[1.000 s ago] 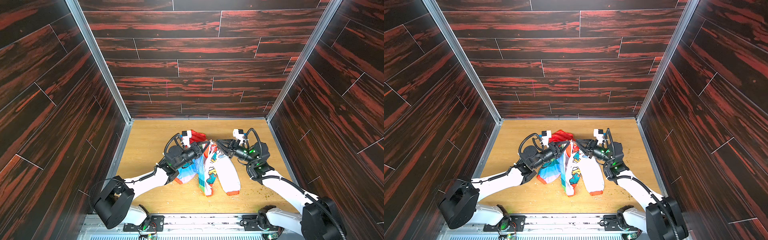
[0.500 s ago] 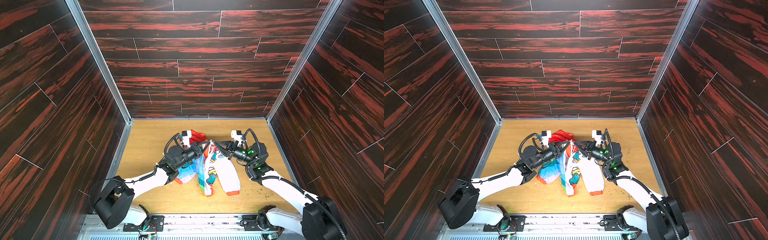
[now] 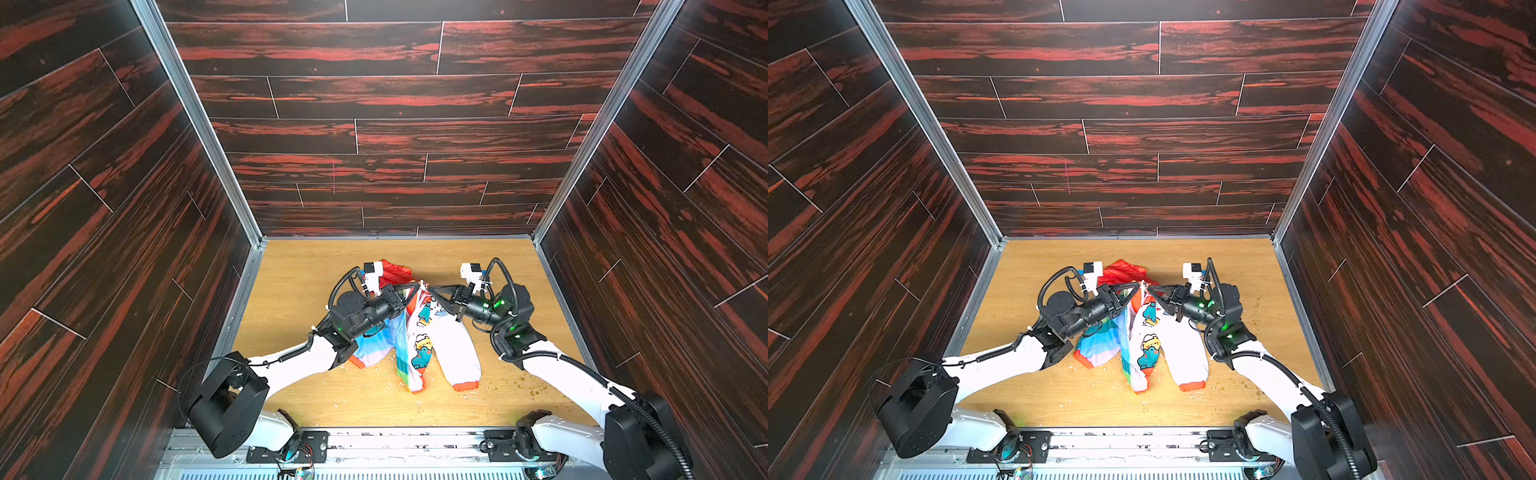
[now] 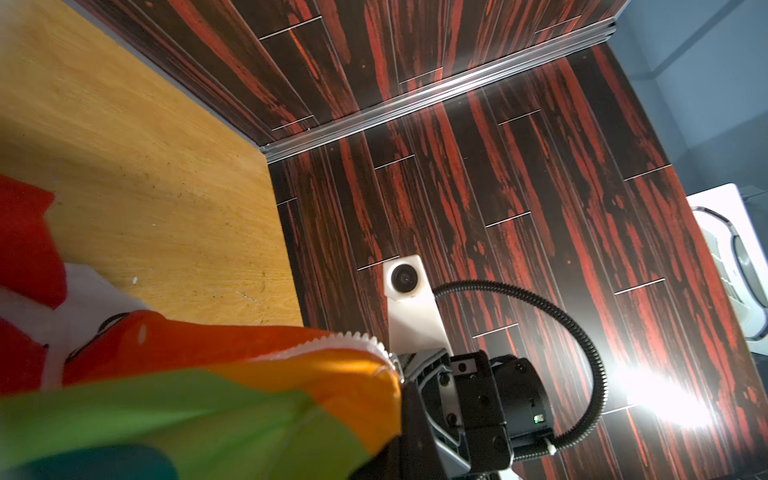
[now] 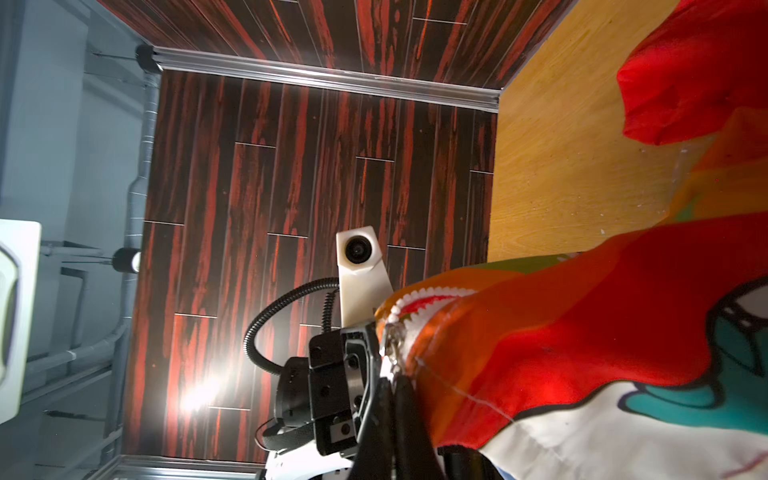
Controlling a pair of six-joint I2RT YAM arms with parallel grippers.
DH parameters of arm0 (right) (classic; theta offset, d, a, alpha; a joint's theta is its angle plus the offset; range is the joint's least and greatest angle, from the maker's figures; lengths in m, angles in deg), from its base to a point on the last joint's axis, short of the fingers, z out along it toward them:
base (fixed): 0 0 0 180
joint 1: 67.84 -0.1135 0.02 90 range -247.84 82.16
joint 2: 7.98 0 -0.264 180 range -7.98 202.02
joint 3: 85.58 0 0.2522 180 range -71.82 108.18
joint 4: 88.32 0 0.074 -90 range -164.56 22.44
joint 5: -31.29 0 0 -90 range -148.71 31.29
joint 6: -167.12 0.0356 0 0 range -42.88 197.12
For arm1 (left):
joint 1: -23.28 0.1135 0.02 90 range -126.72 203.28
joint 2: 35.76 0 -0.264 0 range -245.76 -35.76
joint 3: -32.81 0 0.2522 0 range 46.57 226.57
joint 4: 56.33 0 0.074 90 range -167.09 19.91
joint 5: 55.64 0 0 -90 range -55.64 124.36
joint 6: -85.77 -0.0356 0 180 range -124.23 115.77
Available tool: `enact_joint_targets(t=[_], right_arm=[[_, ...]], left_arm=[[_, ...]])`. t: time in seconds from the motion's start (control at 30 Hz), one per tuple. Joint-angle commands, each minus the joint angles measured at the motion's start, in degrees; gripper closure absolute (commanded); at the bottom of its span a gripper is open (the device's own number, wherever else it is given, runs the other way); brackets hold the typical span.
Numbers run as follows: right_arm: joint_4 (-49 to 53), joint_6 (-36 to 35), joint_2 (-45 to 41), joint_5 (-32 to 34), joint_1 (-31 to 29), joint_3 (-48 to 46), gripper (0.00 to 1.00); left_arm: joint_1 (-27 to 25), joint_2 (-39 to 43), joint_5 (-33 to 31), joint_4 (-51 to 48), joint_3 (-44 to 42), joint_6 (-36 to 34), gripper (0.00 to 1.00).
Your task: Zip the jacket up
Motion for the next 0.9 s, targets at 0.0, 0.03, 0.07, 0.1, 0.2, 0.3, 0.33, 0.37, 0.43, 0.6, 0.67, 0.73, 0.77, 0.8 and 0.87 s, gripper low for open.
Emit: enact_joint_targets(t=[0.0, 0.03, 0.07, 0.1, 0.2, 0.3, 0.33, 0.37, 0.43, 0.6, 0.67, 0.73, 0.77, 0.8, 0.87], right_arm=[[6.4, -4.0, 0.9, -2.6, -0.3, 4.1, 1.00], [9.0, -6.0, 1.0, -3.4, -0.4, 5.2, 1.00], [12.0, -8.2, 1.0, -3.9, -0.5, 6.4, 1.00], [15.0, -10.5, 0.9, -4.2, -0.5, 7.3, 1.00], [24.0, -17.2, 0.9, -4.5, -0.9, 10.0, 1.00], [30.5, -22.4, 1.7, -4.5, -1.8, 11.8, 1.00], [31.4, -23.3, 2.0, -4.5, -2.1, 12.0, 1.00], [32.1, -24.2, 2.3, -4.6, -2.6, 12.3, 1.00], [34.4, -26.2, 3.2, -3.6, -3.8, 13.1, 1.00], [36.4, -29.1, 5.0, 0.2, -7.5, 14.2, 1.00], [36.4, -29.7, 5.4, 2.4, -8.4, 14.2, 1.00], [35.9, -30.0, 5.4, 4.6, -8.8, 13.7, 1.00], [35.5, -30.0, 5.6, 5.7, -8.9, 13.5, 1.00], [35.3, -30.1, 5.6, 6.4, -8.9, 13.4, 1.00], [34.8, -30.4, 6.5, 7.5, -9.0, 13.5, 1.00]], left_arm=[[0.3, 4.1, 1.0, -4.0, -1.1, -2.4, 1.00], [0.2, 5.1, 1.0, -5.9, -1.4, -3.0, 1.00], [0.2, 6.3, 1.0, -8.4, -1.7, -3.8, 1.00], [0.3, 7.6, 0.9, -11.0, -2.0, -4.7, 1.00], [0.2, 11.5, 1.0, -18.3, -2.6, -7.5, 1.00], [0.2, 14.9, 0.5, -23.4, -3.6, -9.2, 1.00], [0.2, 15.7, 0.4, -23.9, -4.1, -9.3, 1.00], [0.3, 16.4, 0.4, -24.3, -4.8, -9.4, 1.00], [0.3, 17.6, 1.0, -26.0, -5.5, -9.7, 1.00], [0.3, 19.3, 3.2, -29.2, -7.0, -9.8, 1.00], [0.2, 20.3, 3.5, -29.5, -8.2, -9.4, 1.00], [0.3, 21.4, 3.6, -29.7, -9.4, -9.0, 1.00], [0.2, 22.0, 3.6, -29.9, -10.0, -8.8, 1.00], [0.3, 22.5, 3.6, -30.0, -10.5, -8.6, 1.00], [0.2, 23.8, 3.7, -30.3, -11.8, -8.2, 1.00]])
